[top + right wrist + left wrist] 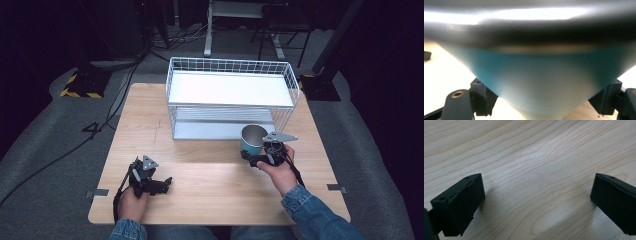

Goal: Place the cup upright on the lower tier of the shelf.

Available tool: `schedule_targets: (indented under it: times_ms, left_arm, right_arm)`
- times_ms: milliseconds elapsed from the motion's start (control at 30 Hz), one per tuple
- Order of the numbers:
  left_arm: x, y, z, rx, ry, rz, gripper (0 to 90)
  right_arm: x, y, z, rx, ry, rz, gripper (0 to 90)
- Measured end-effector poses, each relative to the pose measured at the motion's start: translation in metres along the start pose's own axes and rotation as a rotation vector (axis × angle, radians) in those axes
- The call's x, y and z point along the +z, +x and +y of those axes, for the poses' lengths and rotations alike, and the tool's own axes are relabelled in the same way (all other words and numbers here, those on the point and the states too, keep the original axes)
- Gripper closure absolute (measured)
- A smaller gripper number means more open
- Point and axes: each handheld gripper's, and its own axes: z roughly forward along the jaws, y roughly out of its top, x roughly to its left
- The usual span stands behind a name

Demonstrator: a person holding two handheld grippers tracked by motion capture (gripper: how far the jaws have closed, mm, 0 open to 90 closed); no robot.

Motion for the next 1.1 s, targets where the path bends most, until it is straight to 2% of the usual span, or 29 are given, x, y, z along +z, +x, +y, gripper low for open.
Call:
schedule_targets:
  times_ms: [567,600,767,967,1100]
  left_arm:
    - [0.0,0.0,0.0,0.001,0.0,-0.001,0.0]
    - [0.0,0.0,0.0,0.001,0.001,-0.001,0.0]
    - [0.0,0.0,0.0,0.0,0.0,-0.002,0.0]
    - [0.0,0.0,0.0,-0.004,0.0,-0.003,0.0]
    - [0.0,0.0,0.0,-0.006,0.003,-0.005,0.0]
  right_arm:
    - [0.041,-0.005,0.031,0.015,0.008,-0.024,22.4]
    - [0.047,-0.005,0.034,0.001,0.01,-0.028,22.4]
    - [0.057,-0.006,0.04,0.0,0.017,-0.03,22.4]
    - [0.073,-0.008,0.049,0.032,0.008,-0.036,22.4]
    - [0.084,-0.009,0.055,0.048,-0.019,-0.052,22.4]
